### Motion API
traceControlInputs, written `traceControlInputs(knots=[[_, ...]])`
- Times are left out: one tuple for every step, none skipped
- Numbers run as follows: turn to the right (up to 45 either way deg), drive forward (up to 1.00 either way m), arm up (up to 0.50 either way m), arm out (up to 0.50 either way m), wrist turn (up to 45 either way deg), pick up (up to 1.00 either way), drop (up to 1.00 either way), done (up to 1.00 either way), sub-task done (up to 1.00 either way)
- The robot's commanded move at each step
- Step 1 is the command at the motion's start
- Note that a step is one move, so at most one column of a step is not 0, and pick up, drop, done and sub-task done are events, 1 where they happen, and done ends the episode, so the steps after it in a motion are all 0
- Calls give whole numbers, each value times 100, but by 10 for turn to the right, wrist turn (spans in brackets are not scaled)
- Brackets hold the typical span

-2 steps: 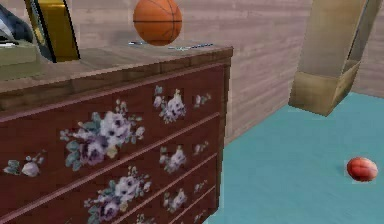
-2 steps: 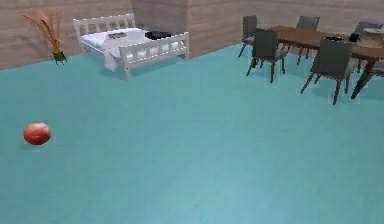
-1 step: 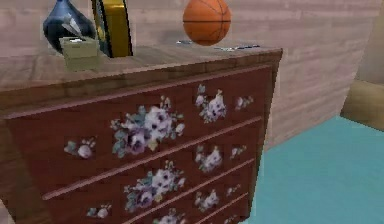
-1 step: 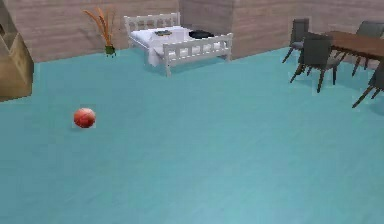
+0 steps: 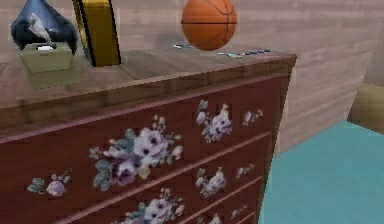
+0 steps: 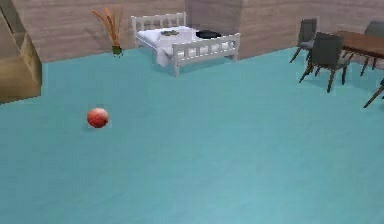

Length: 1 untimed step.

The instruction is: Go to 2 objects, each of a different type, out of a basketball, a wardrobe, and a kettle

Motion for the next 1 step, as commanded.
traceControlInputs(knots=[[0,0,0,0,0,0,0,100,0]])
